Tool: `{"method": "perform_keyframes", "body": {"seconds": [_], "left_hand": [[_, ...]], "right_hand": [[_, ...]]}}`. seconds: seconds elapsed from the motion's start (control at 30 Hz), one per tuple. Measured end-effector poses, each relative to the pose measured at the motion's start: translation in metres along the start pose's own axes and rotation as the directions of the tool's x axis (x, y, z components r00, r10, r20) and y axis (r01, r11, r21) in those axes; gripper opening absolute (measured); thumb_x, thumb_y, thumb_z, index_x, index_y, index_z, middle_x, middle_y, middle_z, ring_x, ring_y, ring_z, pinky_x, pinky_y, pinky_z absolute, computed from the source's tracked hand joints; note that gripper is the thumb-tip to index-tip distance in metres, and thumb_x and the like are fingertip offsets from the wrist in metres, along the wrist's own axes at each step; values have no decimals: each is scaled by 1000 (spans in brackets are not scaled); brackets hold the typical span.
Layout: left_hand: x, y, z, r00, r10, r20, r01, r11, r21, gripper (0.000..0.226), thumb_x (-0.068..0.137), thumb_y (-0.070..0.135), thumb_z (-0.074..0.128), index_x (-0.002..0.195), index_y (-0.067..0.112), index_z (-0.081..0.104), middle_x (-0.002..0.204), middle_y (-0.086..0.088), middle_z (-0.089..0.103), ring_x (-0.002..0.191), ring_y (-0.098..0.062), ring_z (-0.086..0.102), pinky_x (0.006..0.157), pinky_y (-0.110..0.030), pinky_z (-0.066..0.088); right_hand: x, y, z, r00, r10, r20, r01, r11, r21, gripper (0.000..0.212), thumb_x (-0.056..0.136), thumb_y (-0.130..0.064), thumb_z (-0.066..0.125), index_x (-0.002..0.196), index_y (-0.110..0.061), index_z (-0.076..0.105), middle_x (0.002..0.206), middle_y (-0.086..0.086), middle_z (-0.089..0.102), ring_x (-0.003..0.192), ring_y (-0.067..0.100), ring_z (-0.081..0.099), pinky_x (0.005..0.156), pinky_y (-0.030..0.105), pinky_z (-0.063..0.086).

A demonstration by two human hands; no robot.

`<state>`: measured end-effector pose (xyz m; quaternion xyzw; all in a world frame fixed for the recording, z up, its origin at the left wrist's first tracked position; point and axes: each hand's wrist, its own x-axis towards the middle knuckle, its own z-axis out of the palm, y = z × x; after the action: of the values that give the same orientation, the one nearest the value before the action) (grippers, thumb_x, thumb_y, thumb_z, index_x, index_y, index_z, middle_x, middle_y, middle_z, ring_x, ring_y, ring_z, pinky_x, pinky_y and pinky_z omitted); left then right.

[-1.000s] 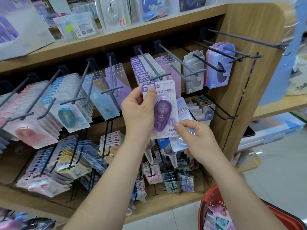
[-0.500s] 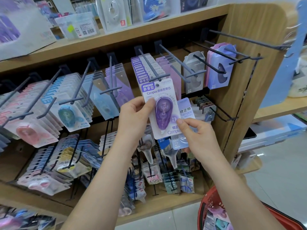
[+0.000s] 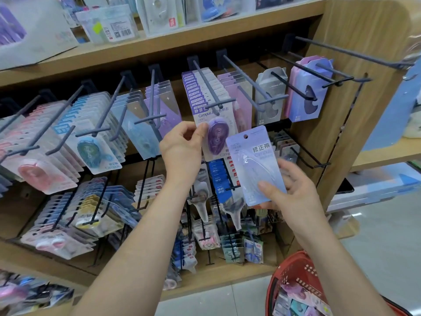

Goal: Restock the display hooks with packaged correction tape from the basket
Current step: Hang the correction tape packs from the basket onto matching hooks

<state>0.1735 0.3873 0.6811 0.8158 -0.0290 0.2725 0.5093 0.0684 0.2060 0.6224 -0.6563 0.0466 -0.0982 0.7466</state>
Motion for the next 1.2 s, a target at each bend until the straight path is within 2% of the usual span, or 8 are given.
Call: {"method": "perform_keyframes", "body": {"seconds": [0.17,0.23,0.3,0.37,0.6,0.73,0.9,1.2], "left_hand": [[-23,8,-19,998,-56,-39,51,991,-125,13,93,28,67,84,30,57,77,13,60,66,3,53,68,-17,48],[-40,14,-33,993,-69,94,89,970,-227,13,95,25,64,83,29,62,73,14,66,69,0,59,66,-23,52],[-58,18,-49,971,-50,234,110,962,-249,8,90,26,65,83,27,68,71,19,69,67,4,60,63,-15,49],[-70,14,-66,963,-72,260,135,963,-231,10,86,19,70,79,27,72,70,18,71,63,3,61,58,-14,48],[-95,-23,-157,969,-238,67,247,953,-176,20,80,5,77,67,19,70,58,13,66,54,1,57,52,-14,44],[-107,-49,-223,947,-315,-66,302,941,-150,25,78,4,78,63,19,66,54,16,62,53,4,52,53,-12,41],[-122,-84,-318,934,-311,-174,281,943,-176,25,82,0,74,70,22,71,64,14,68,64,1,59,63,-13,46],[-102,-131,-457,936,-319,-149,293,941,-172,13,86,6,72,80,17,73,70,9,70,67,-8,63,64,-25,53]], "right_hand": [[0,1,-6,987,44,154,-38,998,-41,29,87,-8,71,112,-21,68,103,-2,75,93,22,72,75,35,61],[0,-3,-2,972,36,232,-22,998,-63,28,85,-7,72,109,-20,69,101,-4,75,91,18,72,77,33,60],[3,-6,6,952,28,304,0,996,-92,27,82,-5,73,106,-19,70,95,-5,76,84,10,72,72,24,57],[4,-8,19,929,27,369,25,990,-136,27,78,-7,76,102,-20,70,92,-4,76,79,8,70,68,20,54],[-14,8,101,866,129,484,-61,986,-154,16,86,-36,59,99,-38,69,101,1,63,86,10,66,76,33,60],[-39,28,164,767,213,605,-9,947,-321,15,96,-24,58,98,-30,72,87,-14,71,79,11,66,66,26,56],[-92,46,262,655,291,698,-97,948,-303,17,97,-6,57,98,-14,72,71,-3,68,56,8,65,55,21,53],[-160,58,413,740,296,604,-278,952,-127,18,94,-19,64,83,-8,74,77,15,72,71,20,69,69,27,62]]}}
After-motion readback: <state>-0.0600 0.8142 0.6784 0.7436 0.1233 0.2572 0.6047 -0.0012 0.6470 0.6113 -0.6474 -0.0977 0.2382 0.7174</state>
